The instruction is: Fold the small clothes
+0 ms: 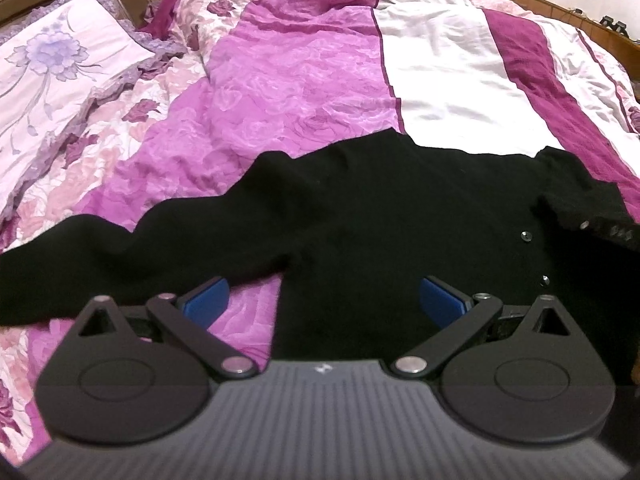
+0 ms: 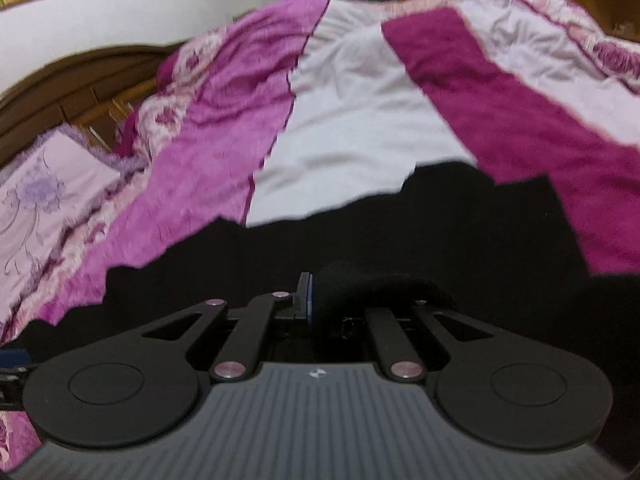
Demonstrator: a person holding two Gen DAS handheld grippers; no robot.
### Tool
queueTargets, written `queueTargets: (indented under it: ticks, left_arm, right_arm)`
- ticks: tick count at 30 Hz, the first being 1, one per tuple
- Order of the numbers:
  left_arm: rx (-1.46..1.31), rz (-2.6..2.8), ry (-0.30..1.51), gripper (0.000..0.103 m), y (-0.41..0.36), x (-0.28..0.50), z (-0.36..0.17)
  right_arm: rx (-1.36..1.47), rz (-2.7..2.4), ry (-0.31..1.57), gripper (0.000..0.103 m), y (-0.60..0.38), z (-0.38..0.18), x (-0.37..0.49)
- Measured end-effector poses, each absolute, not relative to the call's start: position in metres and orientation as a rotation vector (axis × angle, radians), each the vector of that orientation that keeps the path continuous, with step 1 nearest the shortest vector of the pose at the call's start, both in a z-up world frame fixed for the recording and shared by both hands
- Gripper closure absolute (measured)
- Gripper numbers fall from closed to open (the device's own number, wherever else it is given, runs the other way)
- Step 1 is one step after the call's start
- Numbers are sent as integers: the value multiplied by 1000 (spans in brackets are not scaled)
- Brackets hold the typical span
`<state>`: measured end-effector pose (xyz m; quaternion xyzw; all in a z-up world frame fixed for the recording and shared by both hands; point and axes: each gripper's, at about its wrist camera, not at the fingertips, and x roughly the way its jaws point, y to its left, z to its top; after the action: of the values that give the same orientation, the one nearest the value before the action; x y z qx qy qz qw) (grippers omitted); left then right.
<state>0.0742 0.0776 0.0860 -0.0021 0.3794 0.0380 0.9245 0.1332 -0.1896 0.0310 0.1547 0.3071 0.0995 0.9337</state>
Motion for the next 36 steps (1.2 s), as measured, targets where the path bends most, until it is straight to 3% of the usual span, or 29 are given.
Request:
queueTargets:
  ticks: [5, 6, 8, 10, 13, 36]
  left_arm:
    - [-22, 62, 780, 0, 74, 74, 83]
    - [-25, 58, 782, 0, 73, 74, 83]
    - [-24, 51, 785, 0, 71, 74, 82]
    - [-18, 46, 785, 0, 67, 73, 82]
    - [-17, 36, 782, 0, 63, 71, 83]
    - [20, -88, 770, 0, -8, 46, 82]
  right_arm:
    - [326, 177, 701, 95, -186, 15, 139]
    - [345, 179, 704, 90, -187, 13, 137]
    - [370, 185, 707, 80, -190, 14, 132]
    - [379, 196, 702, 53, -192, 19, 125]
    - [392, 209, 684, 34, -197, 29, 111]
    - [468, 117, 585, 28, -286, 85, -21]
